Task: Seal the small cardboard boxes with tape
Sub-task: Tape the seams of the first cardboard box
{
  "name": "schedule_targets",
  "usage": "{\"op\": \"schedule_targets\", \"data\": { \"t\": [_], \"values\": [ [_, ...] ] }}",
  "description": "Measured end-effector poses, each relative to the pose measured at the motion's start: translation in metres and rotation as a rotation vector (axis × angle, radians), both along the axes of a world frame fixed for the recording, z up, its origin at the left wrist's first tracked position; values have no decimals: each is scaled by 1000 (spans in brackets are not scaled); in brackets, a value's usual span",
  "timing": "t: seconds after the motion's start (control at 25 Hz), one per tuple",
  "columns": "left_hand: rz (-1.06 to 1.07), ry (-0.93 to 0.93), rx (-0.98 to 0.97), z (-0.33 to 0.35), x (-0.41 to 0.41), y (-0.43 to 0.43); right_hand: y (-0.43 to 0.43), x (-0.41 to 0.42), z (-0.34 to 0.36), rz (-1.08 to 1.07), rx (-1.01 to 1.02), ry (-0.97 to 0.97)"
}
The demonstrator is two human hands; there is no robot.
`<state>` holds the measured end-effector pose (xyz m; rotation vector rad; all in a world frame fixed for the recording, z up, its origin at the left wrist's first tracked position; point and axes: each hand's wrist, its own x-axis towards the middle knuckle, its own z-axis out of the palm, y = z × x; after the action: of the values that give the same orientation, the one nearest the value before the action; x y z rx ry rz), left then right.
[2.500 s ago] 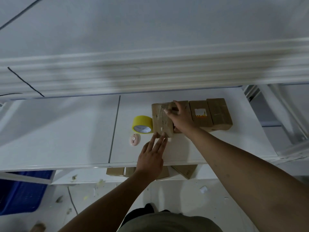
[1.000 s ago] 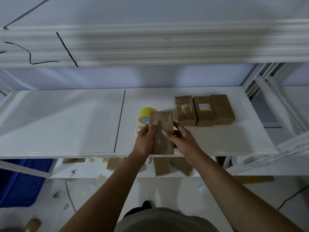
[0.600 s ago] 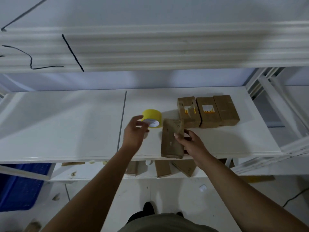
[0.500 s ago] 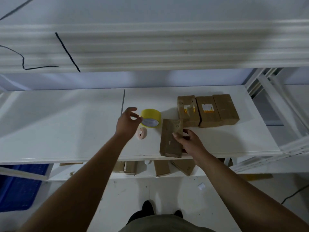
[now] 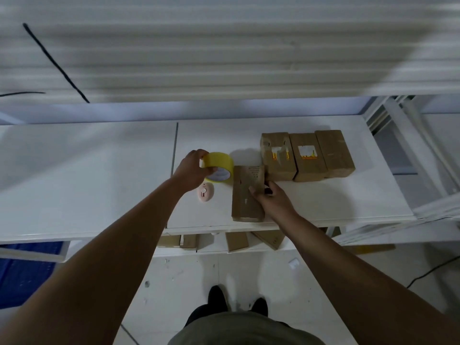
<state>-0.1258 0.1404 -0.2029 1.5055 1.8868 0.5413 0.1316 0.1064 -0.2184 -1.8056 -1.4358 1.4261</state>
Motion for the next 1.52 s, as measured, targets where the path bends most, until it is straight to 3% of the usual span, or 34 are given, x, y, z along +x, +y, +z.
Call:
{"op": "schedule_targets", "data": {
  "t": [0.28, 0.36, 0.44, 0.52, 0.72, 0.92, 1.08, 1.28, 1.52],
  "values": [
    [163, -177, 28, -14, 9, -9, -2, 4, -6, 20, 25, -47],
    [185, -201, 51, -18, 11, -13, -5, 3, -1, 4, 191, -190],
    [172, -187, 82, -20, 14, -16, -3, -3, 7, -6, 503, -257],
    [146, -171, 99, -17, 15, -16, 13, -18, 21, 139, 675, -261],
    [49, -126, 152, -8, 20, -21, 59, -72, 47, 596, 364, -348],
    [121, -321, 213, -1, 16, -33, 79, -79, 71, 556, 473, -313],
    [96, -403, 107, -4, 8, -36, 76, -62, 73, 511, 443, -286],
    [27, -195, -76, -10, 25, -14, 71, -65, 81, 512, 533, -396],
    [-163, -87, -68, -18, 13, 15, 72, -58, 90, 523, 585, -402]
  ]
}}
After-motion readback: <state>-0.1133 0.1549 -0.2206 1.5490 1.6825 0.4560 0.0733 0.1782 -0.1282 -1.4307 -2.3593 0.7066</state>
